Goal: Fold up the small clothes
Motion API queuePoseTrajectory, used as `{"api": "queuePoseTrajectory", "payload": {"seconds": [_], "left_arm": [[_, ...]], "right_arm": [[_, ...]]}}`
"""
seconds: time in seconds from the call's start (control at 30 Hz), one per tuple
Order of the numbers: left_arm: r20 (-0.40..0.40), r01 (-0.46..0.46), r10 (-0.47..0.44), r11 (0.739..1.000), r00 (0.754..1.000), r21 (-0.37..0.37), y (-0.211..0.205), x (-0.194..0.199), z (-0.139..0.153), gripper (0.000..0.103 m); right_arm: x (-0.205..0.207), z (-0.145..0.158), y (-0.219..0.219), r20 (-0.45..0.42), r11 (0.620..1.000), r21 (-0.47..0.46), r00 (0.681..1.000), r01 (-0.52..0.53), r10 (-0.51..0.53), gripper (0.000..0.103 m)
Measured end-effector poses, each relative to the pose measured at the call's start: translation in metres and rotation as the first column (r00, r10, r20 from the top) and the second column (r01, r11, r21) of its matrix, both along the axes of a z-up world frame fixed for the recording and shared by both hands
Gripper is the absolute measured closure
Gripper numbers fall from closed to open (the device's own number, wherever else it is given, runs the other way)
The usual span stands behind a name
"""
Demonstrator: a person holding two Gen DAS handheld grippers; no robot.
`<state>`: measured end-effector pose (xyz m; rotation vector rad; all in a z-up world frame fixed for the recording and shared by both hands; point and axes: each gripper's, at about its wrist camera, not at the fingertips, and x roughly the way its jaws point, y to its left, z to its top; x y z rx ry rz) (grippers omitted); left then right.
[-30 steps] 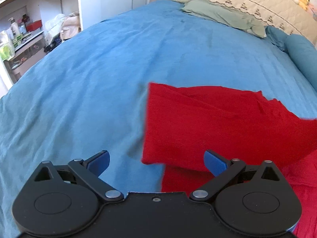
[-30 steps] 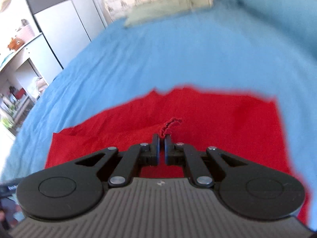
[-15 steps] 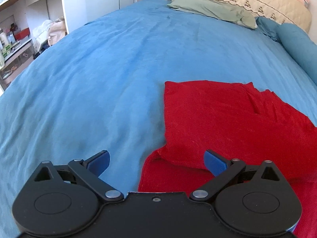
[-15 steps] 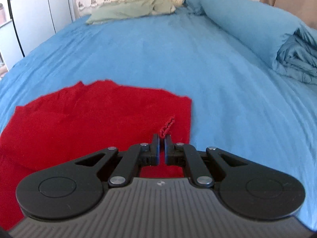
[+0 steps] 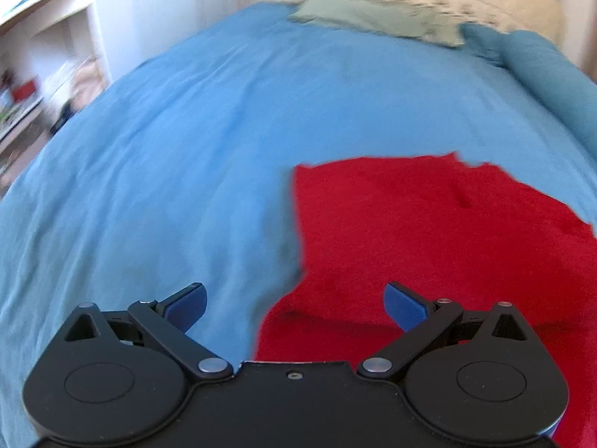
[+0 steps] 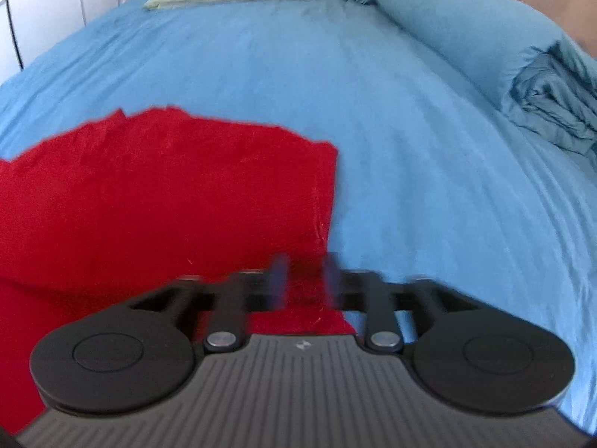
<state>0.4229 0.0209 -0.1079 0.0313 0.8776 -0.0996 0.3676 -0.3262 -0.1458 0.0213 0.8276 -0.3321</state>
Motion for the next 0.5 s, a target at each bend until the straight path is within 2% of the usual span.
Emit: {"api": "queuePoseTrajectory", "payload": {"seconds": [0.03, 0.1, 0.13, 0.23, 0.3, 0.47, 0.5], "left_arm": [[0.013, 0.036, -0.036, 0.999, 0.999, 0.000, -0.006, 0.000, 0.003, 0.000], [0.032, 0.112, -0.112, 0.994, 0.993, -0.014, -0.020, 0.001, 0.008, 0.000], [0.032, 0.138, -0.137, 0.990, 0.990, -0.027, -0.025, 0.003, 0.009, 0.000], [0.023, 0.194, -0.193, 0.978, 0.981, -0.078, -0.040, 0.010, 0.004, 0.000], [0.015, 0.211, -0.211, 0.974, 0.977, -0.080, -0.047, 0.014, -0.004, 0.000], [-0.083, 0.194, -0.201, 0.978, 0.976, -0.080, -0.048, 0.027, -0.038, 0.000], [-0.112, 0.181, -0.191, 0.979, 0.975, -0.091, -0.044, 0.030, -0.046, 0.000]], "right_arm": [[-0.005, 0.006, 0.002, 0.048, 1.000, 0.006, 0.999, -0.006, 0.005, 0.011], [-0.011, 0.019, 0.011, 0.132, 0.998, 0.020, 0.990, -0.062, 0.058, 0.009], [-0.008, 0.021, 0.015, 0.132, 0.995, 0.026, 0.987, -0.093, 0.089, 0.009], [0.003, 0.017, 0.029, 0.109, 0.982, 0.054, 0.979, -0.179, 0.173, 0.009], [0.011, 0.009, 0.034, 0.084, 0.975, 0.084, 0.976, -0.207, 0.200, 0.009], [0.028, -0.021, 0.030, -0.020, 0.977, 0.151, 0.987, -0.153, 0.157, 0.009], [0.026, -0.027, 0.029, -0.010, 0.975, 0.160, 0.988, -0.152, 0.155, 0.007]]}}
